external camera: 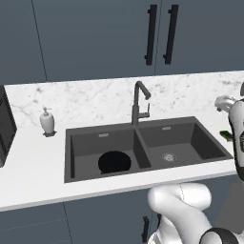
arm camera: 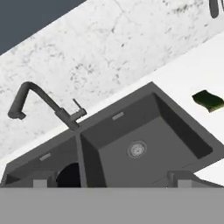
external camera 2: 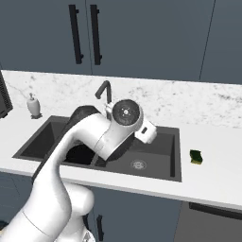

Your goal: Pick the pan and sponge and place them into the sink. Then turn on the water.

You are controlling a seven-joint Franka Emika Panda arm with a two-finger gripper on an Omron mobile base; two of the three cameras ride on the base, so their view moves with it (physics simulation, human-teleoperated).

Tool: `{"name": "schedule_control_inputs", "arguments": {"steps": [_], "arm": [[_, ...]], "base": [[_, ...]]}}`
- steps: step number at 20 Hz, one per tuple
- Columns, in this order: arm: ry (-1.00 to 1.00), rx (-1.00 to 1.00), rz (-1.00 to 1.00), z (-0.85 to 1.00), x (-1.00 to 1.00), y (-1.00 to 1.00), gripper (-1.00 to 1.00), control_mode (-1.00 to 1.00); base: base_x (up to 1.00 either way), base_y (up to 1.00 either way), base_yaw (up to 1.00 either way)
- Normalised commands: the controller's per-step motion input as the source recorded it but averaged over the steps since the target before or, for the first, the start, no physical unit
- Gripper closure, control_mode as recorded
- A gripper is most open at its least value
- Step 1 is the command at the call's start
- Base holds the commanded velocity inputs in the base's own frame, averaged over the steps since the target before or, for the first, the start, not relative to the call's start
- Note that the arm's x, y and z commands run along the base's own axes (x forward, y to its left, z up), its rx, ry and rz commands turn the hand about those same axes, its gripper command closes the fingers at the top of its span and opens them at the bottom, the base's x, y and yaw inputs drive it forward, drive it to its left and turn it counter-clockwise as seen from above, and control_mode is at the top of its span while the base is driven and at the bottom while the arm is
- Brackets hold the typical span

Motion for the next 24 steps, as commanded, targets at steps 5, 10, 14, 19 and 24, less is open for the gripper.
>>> {"name": "schedule_control_inputs", "arguments": {"steps": [5, 10, 14, 19, 24], "arm": [[0.31, -0.19, -0.01, 0.0, 0.0, -0.72, -1.0, -1.0], [0.13, -0.09, 0.07, -0.26, 0.04, -0.38, -1.0, -1.0], [0.0, 0.0, 0.16, -0.47, 0.22, -0.17, -1.0, -1.0], [0.02, -0.05, 0.18, -0.56, 0.41, -0.01, -1.0, -1.0], [0.1, -0.08, 0.07, -0.39, 0.45, -0.1, -1.0, -1.0]], "base": [[0.0, 0.0, 0.0], [0.0, 0.0, 0.0], [0.0, 0.0, 0.0], [0.0, 0.0, 0.0], [0.0, 0.0, 0.0]]}}
